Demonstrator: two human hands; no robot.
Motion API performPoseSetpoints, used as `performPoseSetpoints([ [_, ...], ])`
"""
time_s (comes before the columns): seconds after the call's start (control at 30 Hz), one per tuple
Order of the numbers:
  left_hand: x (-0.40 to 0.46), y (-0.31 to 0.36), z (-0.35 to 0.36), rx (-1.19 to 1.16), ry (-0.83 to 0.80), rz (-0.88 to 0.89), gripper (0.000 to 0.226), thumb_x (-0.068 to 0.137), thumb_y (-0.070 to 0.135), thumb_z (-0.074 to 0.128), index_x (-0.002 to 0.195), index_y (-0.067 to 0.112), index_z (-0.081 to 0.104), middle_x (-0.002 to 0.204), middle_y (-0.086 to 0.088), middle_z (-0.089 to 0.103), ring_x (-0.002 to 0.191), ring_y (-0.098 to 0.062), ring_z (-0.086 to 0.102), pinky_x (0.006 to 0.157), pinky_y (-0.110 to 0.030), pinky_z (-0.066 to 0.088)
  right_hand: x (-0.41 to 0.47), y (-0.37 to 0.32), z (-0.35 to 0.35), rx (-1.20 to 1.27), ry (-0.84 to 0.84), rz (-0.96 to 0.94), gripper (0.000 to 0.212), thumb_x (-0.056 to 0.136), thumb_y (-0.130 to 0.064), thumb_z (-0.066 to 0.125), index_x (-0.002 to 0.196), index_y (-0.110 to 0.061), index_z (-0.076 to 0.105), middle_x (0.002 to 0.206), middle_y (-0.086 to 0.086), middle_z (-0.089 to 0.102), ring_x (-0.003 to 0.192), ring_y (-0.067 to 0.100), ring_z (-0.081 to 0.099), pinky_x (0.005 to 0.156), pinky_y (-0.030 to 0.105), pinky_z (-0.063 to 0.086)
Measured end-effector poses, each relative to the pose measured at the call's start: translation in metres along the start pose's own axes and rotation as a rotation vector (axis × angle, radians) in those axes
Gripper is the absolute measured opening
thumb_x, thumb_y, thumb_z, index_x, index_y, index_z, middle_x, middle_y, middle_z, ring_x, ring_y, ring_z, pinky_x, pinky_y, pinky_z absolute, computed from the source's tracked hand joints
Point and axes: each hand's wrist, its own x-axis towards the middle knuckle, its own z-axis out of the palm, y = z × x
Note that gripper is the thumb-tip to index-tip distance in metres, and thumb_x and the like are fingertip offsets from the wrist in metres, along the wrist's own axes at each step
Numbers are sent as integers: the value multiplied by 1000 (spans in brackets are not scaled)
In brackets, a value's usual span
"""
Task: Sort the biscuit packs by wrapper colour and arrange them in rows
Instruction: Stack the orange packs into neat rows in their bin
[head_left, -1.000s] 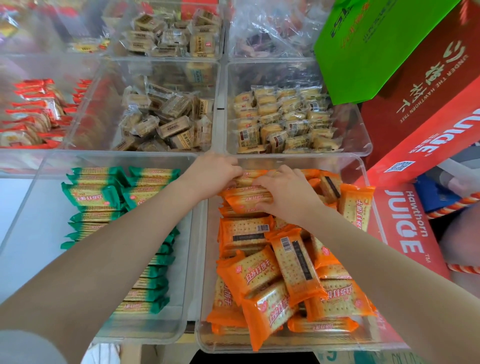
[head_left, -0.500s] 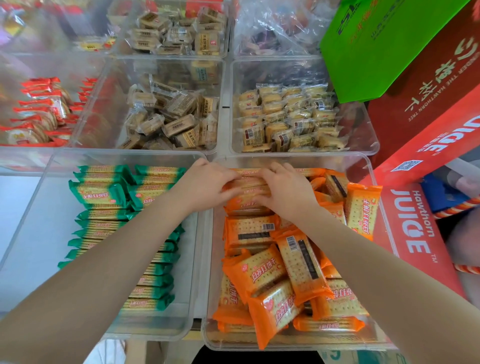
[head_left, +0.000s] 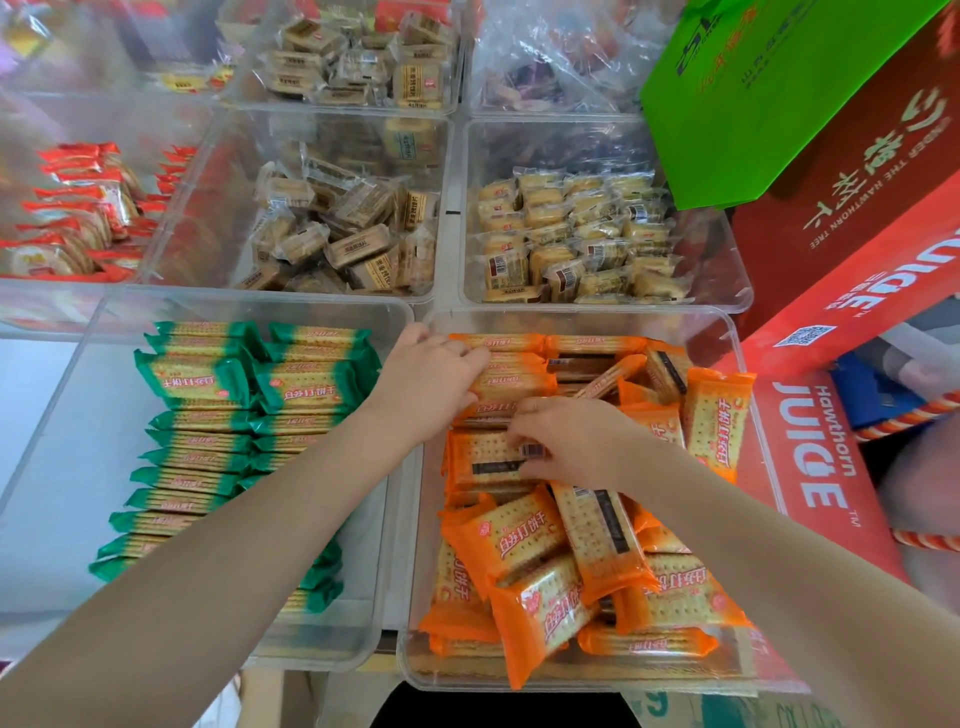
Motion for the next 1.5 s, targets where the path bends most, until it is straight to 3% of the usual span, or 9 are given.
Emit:
performPoseSetpoints([
  [0.23, -2, 3, -1, 60, 38, 52, 31, 93, 36, 48, 117, 18, 44, 120, 0, 58, 113, -20, 51, 99, -32, 23, 5, -23, 23, -165, 108, 131, 50, 85, -38, 62, 126, -16, 45, 126, 2, 48, 114, 22, 49, 93, 35, 38],
  [0.43, -5, -8, 4, -144, 71, 187, 28, 93, 35, 47, 111, 17, 57, 129, -1, 55, 117, -19, 51, 109, -35, 21, 4, -21, 16, -140, 271, 161, 21, 90, -21, 47, 109, -15, 53, 108, 2, 61, 101, 24, 58, 87, 33, 39],
  [0.6, -19, -6, 5, -292, 70, 181, 64, 87, 54, 12, 108, 19, 62, 113, 4, 64, 111, -13, 55, 113, -34, 15, -4, -7, 9, -53, 373, 182, 25, 93, -23, 42, 111, -15, 56, 107, 2, 63, 101, 24, 56, 86, 30, 38],
  [0.77, -16, -7, 7, -218, 86, 124, 52, 85, 40, 59, 131, 17, 48, 130, -3, 55, 124, -21, 46, 113, -36, 16, 4, -2, 4, 155, 394, 198, 34, 95, -26, 46, 127, -18, 54, 114, 3, 60, 110, 22, 49, 81, 35, 46],
  [1.03, -18, 6, 7, -183, 177, 164, 27, 65, 6, 74, 86, 14, 58, 97, -7, 62, 82, -29, 61, 74, -39, 45, -8, -1, 14, 176, 638, 168, 17, 85, -15, 64, 100, -8, 63, 101, 7, 59, 94, 26, 57, 65, 34, 49],
  [1.1, -19, 12, 4, -163, 156, 131, 23, 74, 6, 66, 94, 15, 57, 107, -8, 57, 96, -29, 57, 80, -40, 41, -14, -3, 12, 140, 565, 79, 10, 87, -16, 61, 96, -10, 63, 93, 5, 61, 86, 25, 59, 63, 34, 50],
  [1.23, -17, 22, 9, -36, 61, 35, 40, 86, 13, 51, 124, 19, 40, 130, -2, 43, 118, -24, 41, 93, -33, 31, -19, -15, 29, -97, 65, -30, 35, 96, -42, 40, 117, -19, 57, 114, -2, 60, 107, 19, 54, 99, 37, 38],
  [1.33, -14, 28, 9, -2, 61, 5, 45, 84, 17, 53, 126, 17, 37, 128, -3, 44, 114, -25, 42, 89, -33, 32, -20, -17, 40, -195, 36, -36, 49, 97, -51, 27, 122, -19, 56, 118, -2, 62, 112, 22, 51, 106, 34, 23],
  [1.5, -7, 29, 9, 24, 46, 22, 54, 83, 36, 60, 127, 16, 36, 129, -4, 45, 113, -25, 45, 89, -35, 36, -26, -13, 37, -103, -52, -16, 59, 89, -64, 33, 128, -23, 50, 124, -3, 57, 119, 21, 44, 106, 34, 21],
])
